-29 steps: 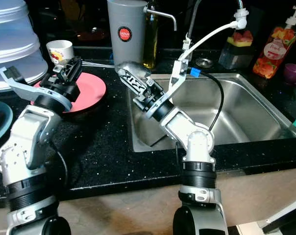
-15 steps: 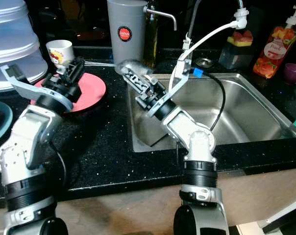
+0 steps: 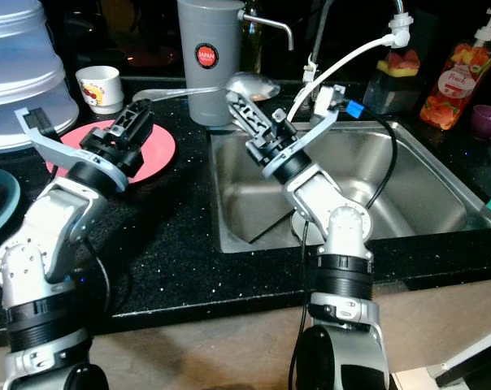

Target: Kitchen organization

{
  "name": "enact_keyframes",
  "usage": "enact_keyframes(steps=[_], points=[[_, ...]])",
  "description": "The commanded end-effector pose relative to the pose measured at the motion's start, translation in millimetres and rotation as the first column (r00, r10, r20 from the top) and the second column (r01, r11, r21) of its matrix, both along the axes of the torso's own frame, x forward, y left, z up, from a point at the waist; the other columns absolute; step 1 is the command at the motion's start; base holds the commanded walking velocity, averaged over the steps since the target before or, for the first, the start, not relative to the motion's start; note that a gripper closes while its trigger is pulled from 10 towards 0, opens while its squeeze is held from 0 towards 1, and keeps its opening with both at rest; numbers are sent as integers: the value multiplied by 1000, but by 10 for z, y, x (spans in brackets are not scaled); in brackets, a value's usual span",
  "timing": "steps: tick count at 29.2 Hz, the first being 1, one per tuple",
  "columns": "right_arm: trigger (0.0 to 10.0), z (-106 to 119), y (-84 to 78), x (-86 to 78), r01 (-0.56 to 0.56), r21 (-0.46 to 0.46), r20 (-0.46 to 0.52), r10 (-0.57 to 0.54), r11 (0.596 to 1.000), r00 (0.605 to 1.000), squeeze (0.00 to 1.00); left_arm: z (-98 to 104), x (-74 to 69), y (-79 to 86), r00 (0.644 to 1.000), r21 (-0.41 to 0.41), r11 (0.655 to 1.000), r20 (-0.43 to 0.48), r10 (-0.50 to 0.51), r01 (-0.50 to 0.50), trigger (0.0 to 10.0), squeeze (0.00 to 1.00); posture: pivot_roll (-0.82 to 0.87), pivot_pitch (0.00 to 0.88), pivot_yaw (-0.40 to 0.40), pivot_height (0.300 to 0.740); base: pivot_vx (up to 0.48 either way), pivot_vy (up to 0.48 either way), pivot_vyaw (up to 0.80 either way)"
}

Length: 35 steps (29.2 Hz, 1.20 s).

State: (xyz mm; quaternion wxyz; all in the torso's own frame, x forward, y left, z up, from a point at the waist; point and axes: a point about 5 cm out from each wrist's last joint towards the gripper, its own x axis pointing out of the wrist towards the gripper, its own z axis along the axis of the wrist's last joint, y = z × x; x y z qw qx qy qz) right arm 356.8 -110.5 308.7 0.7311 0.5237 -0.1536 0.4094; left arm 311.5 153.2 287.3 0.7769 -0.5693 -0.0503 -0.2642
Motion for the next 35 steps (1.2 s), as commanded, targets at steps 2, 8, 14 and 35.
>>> enact_keyframes(steps=[2,8,14,35], points=[[0,39,-137,59,76,40,-17,-75,996,997,0,-35,-38,-92,999,46,998,2,-47,46,10000,0,13,65,-37,740,0,0,0],[0,-97,-386,273,431,-128,-113,-444,893,889,0,-120,-140,-320,996,440,896,41,-84,57,10000,0,11,64,-38,740,0,0,0],[0,-117,-504,288,618,-297,10,-644,728,765,0,-272,-77,-283,984,804,572,174,34,-162,10000,0,11,55,-41,740,0,0,0],[0,-325,-398,372,709,-584,310,-700,395,644,0,-434,64,-266,919,917,166,380,-99,-362,10000,0,4,61,-34,740,0,0,0]])
